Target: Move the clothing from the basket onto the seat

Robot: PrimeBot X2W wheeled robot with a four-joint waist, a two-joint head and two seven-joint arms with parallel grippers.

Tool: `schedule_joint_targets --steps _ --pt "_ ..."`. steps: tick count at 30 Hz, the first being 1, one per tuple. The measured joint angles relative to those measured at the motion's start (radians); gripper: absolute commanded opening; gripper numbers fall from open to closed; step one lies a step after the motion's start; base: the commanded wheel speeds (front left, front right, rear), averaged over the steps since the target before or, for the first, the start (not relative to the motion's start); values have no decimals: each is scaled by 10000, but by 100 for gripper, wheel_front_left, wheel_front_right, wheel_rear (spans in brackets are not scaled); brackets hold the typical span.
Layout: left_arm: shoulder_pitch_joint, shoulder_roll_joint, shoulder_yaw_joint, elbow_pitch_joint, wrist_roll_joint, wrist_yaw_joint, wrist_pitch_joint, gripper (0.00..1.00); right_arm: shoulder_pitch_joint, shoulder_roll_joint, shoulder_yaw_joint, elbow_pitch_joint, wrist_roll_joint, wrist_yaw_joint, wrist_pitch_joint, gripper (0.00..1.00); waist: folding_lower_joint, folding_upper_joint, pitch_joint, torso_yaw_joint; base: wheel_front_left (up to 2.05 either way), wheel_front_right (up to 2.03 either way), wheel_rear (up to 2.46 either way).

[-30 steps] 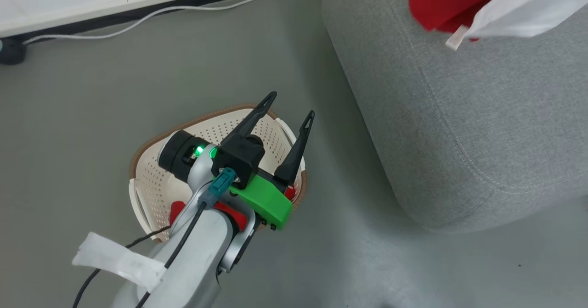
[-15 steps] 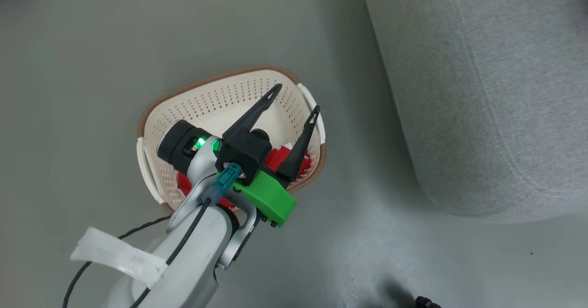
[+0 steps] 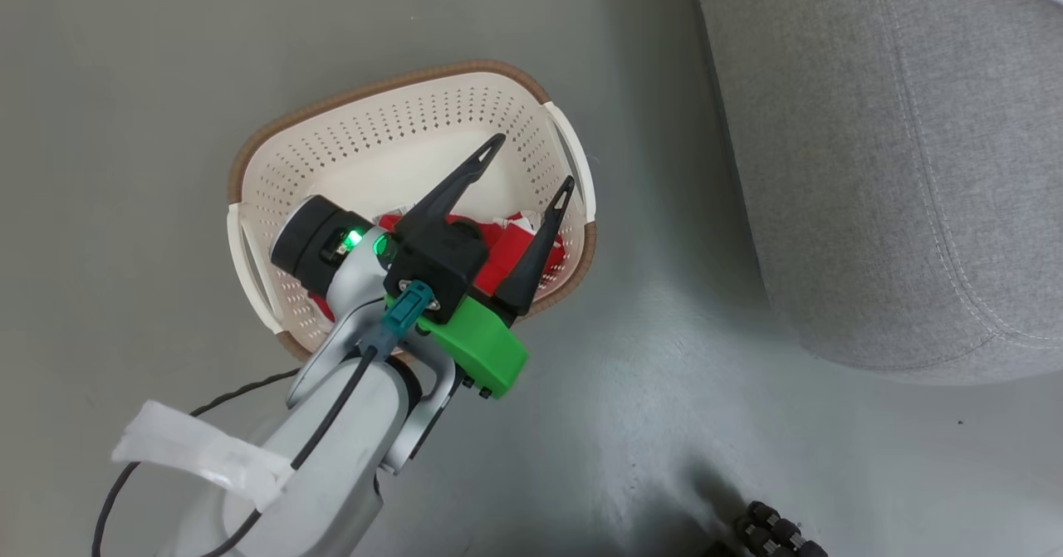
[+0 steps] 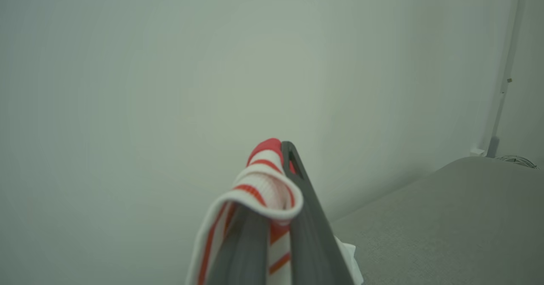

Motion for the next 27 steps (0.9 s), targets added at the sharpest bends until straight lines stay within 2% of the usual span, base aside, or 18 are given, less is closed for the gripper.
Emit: schedule_joint_targets --steps 14,24,25,26,27 --pt "-150 198 173 -119 0 -12 180 100 2292 1862 477 2021 104 180 -1108 0 0 0 606 -131 0 0 0" --pt "-157 163 288 -163 -25 -13 -151 100 2866 2414 955 2938 -123 324 -1854 0 -1 0 596 -220 0 0 0" --pt "-158 146 284 -159 -29 -15 -221 100 2899 2435 957 3010 -125 324 -1864 16 -1 0 568 -224 0 0 0" --pt "-160 127 284 -144 -31 -25 -263 100 2908 2439 957 3085 -127 326 -1925 42 -1 0 534 -226 0 0 0" --pt "-160 100 278 -109 -46 -29 -305 100 2914 2431 957 3133 -142 349 -1956 86 -1 0 496 -227 0 0 0"
